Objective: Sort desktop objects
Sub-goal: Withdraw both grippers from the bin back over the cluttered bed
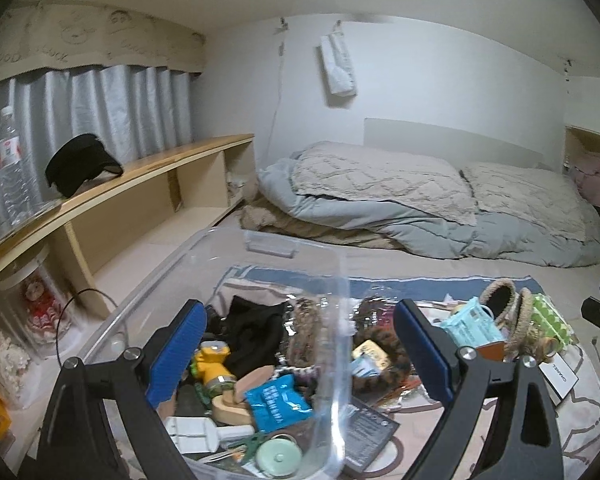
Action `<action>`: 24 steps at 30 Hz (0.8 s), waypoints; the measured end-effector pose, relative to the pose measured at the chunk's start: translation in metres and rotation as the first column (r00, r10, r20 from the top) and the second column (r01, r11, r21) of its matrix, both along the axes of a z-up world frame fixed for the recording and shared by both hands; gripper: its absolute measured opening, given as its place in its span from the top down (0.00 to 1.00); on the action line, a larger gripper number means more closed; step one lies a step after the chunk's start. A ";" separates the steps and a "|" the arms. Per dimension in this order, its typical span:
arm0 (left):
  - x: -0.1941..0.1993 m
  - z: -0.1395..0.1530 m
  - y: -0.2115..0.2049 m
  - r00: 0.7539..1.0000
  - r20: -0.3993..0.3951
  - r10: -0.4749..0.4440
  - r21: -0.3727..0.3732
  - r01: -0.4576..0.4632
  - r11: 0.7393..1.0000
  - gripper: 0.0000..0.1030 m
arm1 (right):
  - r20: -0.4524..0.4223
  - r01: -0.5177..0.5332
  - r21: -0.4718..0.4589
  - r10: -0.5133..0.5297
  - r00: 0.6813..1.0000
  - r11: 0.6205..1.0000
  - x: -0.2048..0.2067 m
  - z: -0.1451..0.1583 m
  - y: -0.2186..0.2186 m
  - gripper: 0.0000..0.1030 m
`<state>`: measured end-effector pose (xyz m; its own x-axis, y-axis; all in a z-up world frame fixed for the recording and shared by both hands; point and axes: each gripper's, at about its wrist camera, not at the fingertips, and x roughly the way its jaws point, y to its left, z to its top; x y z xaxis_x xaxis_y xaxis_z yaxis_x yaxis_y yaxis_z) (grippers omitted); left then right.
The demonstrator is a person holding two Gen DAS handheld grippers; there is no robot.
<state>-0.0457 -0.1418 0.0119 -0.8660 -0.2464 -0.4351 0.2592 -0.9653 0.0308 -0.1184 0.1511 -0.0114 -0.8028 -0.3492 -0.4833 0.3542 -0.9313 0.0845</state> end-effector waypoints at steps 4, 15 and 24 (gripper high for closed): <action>-0.004 0.001 0.018 1.000 -0.010 -0.028 -0.003 0.028 1.000 0.07 | 0.003 0.036 0.007 -0.036 0.999 0.999 0.002 -0.003 0.019 0.00; -0.015 0.008 0.074 0.992 -0.047 -0.116 0.019 0.117 0.993 0.07 | -0.036 0.145 -0.003 -0.145 0.989 0.989 0.014 0.001 0.069 0.00; -0.017 0.013 0.123 0.979 -0.085 -0.185 -0.011 0.185 0.983 0.07 | 0.053 0.205 -0.013 -0.204 0.978 0.979 0.009 -0.012 0.088 0.00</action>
<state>-0.0627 -0.0184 0.0249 -0.9305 -0.0794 -0.3576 0.0778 -0.9968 0.0189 -0.1090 0.2392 -0.0236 -0.8329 -0.1892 -0.5201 0.1511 -0.9818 0.1152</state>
